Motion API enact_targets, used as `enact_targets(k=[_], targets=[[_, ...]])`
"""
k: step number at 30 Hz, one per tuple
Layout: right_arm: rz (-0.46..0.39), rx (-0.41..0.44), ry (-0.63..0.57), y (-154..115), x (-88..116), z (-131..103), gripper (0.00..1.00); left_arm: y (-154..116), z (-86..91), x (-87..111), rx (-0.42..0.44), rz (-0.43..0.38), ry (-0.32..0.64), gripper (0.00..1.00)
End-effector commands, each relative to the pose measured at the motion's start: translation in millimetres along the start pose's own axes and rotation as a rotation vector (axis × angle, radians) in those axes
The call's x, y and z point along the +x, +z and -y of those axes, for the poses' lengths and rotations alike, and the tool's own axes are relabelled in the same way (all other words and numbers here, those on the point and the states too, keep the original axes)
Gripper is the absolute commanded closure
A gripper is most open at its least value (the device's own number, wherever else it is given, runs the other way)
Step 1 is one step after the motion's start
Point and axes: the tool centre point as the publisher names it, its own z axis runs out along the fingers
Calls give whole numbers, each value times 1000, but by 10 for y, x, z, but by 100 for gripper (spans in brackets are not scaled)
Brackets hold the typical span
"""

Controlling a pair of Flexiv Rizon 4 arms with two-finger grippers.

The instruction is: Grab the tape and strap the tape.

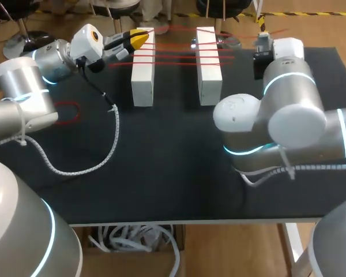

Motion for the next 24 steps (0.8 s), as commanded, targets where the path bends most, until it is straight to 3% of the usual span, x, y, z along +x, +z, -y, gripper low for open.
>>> enact_targets(k=[1, 15, 21, 24], targets=[[-1, 49, 0, -5, -4, -86, 100, -2, -6, 2, 2, 1, 1, 100], [-1, 49, 0, -5, -4, -86, 100, -2, -6, 2, 2, 1, 1, 100], [-1, 49, 0, -5, -4, -86, 100, 1, -10, 43, -608, 17, -107, 100], [-1, 49, 0, -5, -4, -86, 100, -13, 5, 77, -867, 45, -96, 100]])
